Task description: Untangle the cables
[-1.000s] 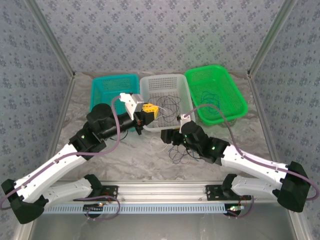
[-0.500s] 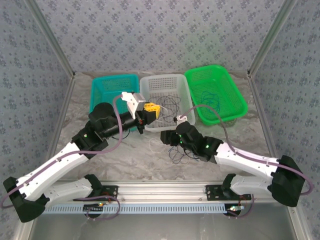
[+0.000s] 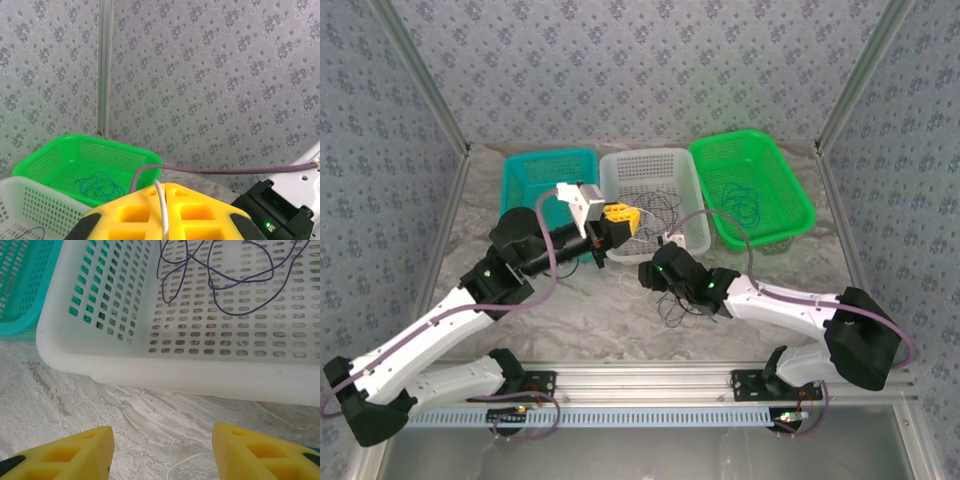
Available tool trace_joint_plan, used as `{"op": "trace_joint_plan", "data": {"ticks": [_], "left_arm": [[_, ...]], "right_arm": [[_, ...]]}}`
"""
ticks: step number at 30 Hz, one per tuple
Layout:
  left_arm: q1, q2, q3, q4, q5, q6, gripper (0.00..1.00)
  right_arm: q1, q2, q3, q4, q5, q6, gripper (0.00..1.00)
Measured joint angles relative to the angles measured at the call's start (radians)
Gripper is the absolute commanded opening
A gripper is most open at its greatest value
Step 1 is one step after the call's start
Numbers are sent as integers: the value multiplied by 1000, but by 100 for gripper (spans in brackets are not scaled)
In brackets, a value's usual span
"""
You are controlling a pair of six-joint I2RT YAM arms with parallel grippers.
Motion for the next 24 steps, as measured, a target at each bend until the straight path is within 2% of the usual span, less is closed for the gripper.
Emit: {"op": "trace_joint_plan", "data": {"ticks": [7,24], "left_arm": [[0,-23,14,-13,-9,21,8],[0,-51,164,-155,-90,199,8]], "right_arm": [[12,2,-5,0,15,26,55],[82,3,-63,-71,83,85,55]]}}
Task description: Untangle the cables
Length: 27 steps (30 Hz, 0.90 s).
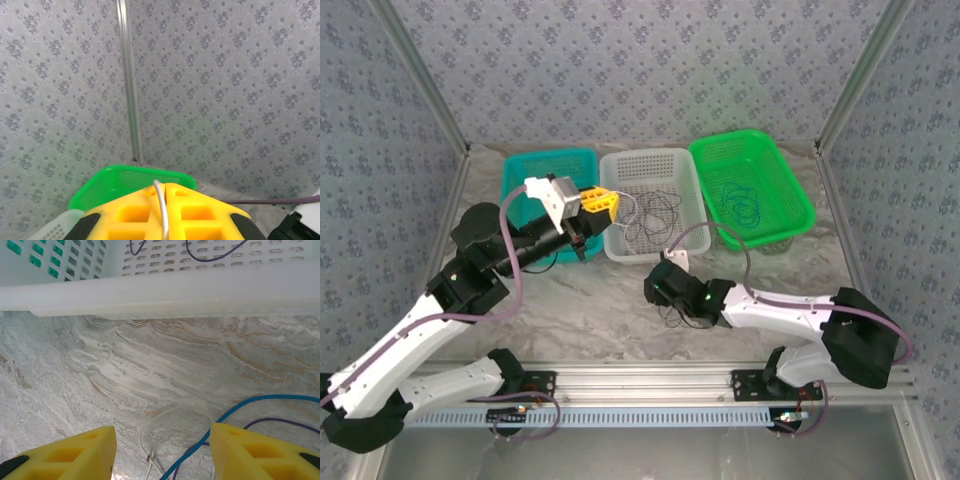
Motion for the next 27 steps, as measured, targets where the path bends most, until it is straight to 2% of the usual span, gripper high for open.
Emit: {"op": "trace_joint_plan", "data": {"ticks": [9,17,20,27], "left_arm": [[10,1,59,-91,-89,140,8],[42,1,71,-118,-152,212,8],[58,2,88,-138,-204,246,8],[92,8,151,-180,-302,300,7]], "right_arm": [[36,0,-7,-46,42,11,61],[55,-26,-25,-69,68,-5,69],[67,-39,-26,-90,77,-28,69],[90,-99,-70,-125,81,-76,78]]}}
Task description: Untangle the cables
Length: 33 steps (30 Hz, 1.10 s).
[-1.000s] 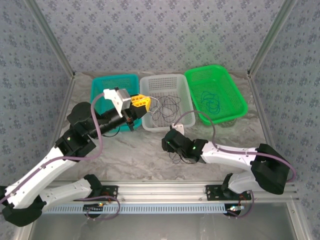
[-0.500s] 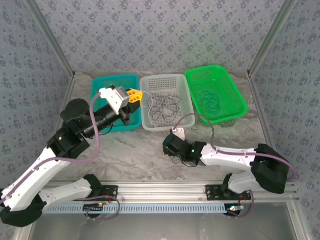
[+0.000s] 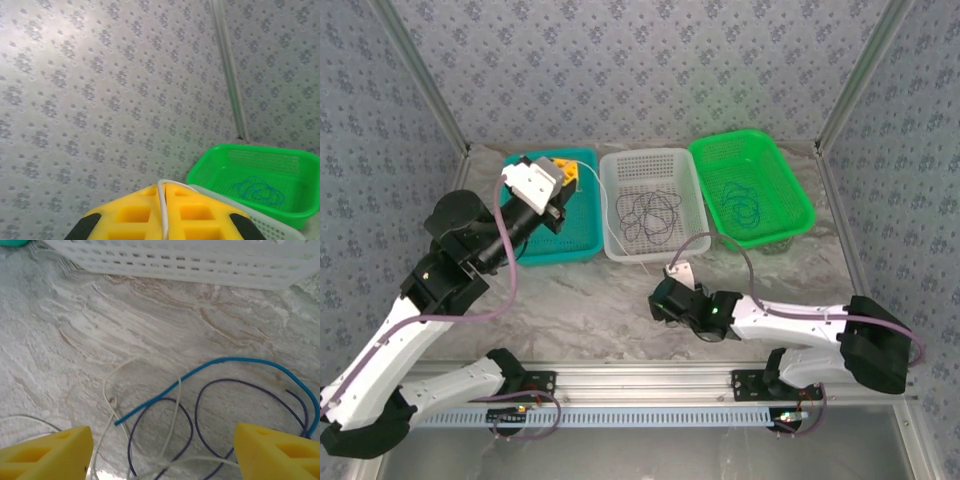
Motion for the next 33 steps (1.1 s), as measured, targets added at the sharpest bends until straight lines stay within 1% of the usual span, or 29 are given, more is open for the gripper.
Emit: {"op": "trace_joint_plan", "data": {"ticks": [5,9,12,15,17,20,23,26,29,30,31,32,33], "left_arm": [[22,4,34,-8,-31,8,7],[31,7,45,-24,-49,7,7],[42,7,53,-30,-48,6,7],[44,7,61,-29,-52,3,7],[53,13,68,-30,-64,3,7],[93,34,97,-33,-84,3,7],[153,58,130,-43,-97,-4,7],[212,66,148,-51,-92,-25,7],[245,65,153,-53,-72,-48,7],[247,65,154,-52,-64,-54,7],[250,65,154,-53,-54,-61,7],[251,65,154,-53,-45,-65,7],[251,65,154,-53,-39,-72,7]], "right_arm": [[6,-88,-84,7,-4,-36,81],[6,-157,-117,-5,-3,-55,79],[6,-181,-117,-14,-3,-63,77],[6,-183,-117,-24,-4,-68,80],[6,-183,-117,-31,-4,-69,80],[6,-185,-125,-35,-4,-66,81],[6,-195,-147,-41,-4,-61,80],[6,-211,-164,-48,-4,-56,75],[6,-226,-172,-56,-3,-46,54],[6,-233,-174,-57,-4,-43,51],[6,-238,-176,-59,-3,-43,51],[6,-244,-177,-61,-3,-42,53],[6,-250,-178,-61,-4,-42,59]]}}
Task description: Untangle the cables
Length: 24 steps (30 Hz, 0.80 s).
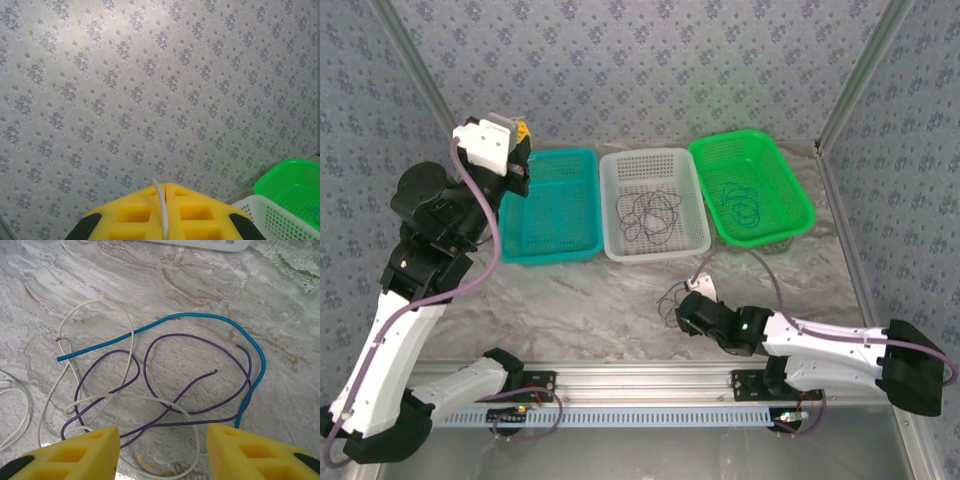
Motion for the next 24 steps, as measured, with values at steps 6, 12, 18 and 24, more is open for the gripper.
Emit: {"op": "trace_joint_plan", "data": {"ticks": [6,12,18,24], "left_arm": [[23,3,0,-6,22,-10,7],[79,27,0,-30,36,-30,7],[132,47,0,-35,67,-66,8],[144,88,5,-27,129,-119,8]], "right_arm": [[0,-27,1,-8,1,3,74],[0,-31,23,-44,8,2,82],[0,-62,34,-61,20,3,84],[0,-98,38,-91,47,4,87]]}}
